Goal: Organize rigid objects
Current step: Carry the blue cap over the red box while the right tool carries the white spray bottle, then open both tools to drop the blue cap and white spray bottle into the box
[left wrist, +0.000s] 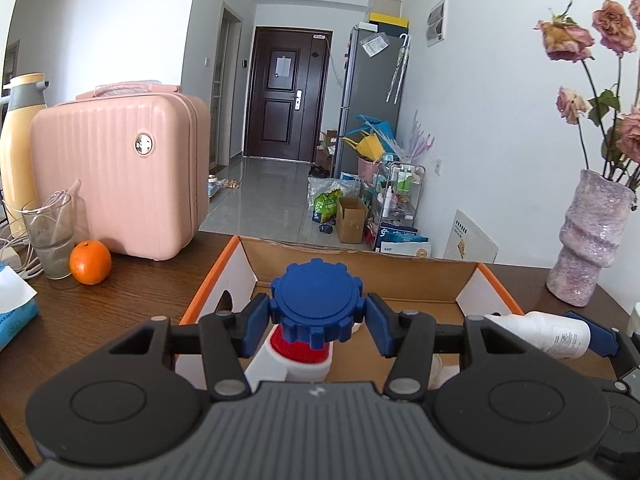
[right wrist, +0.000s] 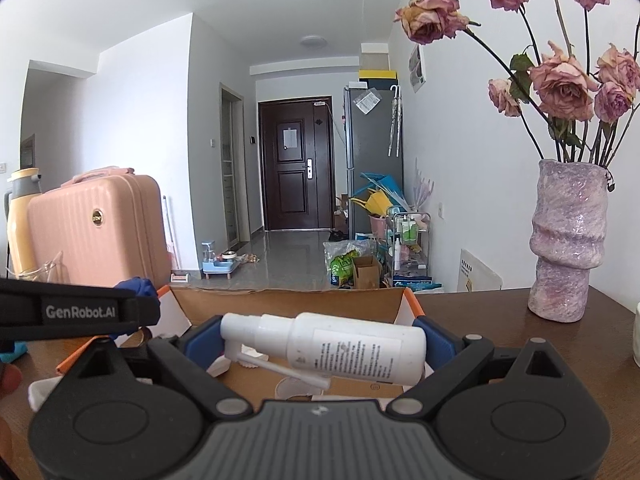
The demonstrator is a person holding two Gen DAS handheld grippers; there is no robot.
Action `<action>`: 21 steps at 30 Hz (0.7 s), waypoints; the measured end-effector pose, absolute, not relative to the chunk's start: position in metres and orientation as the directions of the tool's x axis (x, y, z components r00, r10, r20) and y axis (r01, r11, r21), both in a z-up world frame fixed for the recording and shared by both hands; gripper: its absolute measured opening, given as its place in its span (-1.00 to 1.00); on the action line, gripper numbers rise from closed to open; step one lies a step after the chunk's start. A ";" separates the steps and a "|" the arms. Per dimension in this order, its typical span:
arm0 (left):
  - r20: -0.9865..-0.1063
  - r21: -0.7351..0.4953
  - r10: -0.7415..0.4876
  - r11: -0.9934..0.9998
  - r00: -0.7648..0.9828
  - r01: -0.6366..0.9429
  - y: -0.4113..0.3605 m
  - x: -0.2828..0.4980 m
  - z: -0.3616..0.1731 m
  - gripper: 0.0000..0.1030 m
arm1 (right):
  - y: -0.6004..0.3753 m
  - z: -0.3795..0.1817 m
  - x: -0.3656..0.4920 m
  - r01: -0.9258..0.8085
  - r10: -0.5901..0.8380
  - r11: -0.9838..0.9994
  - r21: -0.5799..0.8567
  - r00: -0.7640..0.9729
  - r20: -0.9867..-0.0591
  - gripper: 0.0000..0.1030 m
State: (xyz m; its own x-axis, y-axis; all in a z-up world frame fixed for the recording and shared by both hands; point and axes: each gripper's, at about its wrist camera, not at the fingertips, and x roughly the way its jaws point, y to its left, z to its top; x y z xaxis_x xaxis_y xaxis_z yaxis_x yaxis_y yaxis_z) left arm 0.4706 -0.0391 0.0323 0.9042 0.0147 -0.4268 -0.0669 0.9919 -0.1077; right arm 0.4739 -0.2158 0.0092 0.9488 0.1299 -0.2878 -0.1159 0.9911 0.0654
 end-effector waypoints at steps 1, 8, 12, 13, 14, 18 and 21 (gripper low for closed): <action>-0.429 -0.108 0.016 0.992 0.903 -0.069 -0.039 0.474 0.032 0.04 | -0.216 0.009 0.478 -0.114 0.129 0.991 0.066 0.948 -0.291 0.91; -0.440 -0.103 0.024 0.992 0.898 -0.077 -0.037 0.494 0.028 0.04 | -0.214 0.004 0.501 -0.114 0.126 0.992 0.058 0.944 -0.305 0.91; -0.445 -0.103 0.033 0.991 0.895 -0.087 -0.035 0.504 0.027 0.04 | -0.212 0.002 0.510 -0.115 0.125 0.992 0.050 0.942 -0.310 0.91; -0.446 -0.102 0.035 0.991 0.895 -0.090 -0.034 0.506 0.027 0.04 | -0.212 0.002 0.512 -0.115 0.124 0.992 0.048 0.942 -0.312 0.91; -0.447 -0.101 0.038 0.991 0.894 -0.093 -0.034 0.508 0.027 0.04 | -0.211 0.002 0.515 -0.115 0.124 0.992 0.046 0.941 -0.315 0.91; -0.450 -0.096 0.048 0.990 0.892 -0.101 -0.031 0.515 0.026 0.04 | -0.211 0.001 0.522 -0.114 0.121 0.993 0.041 0.940 -0.320 0.91; -0.452 -0.092 0.053 0.990 0.891 -0.106 -0.029 0.520 0.026 0.04 | -0.211 0.000 0.527 -0.112 0.119 0.993 0.039 0.939 -0.322 0.91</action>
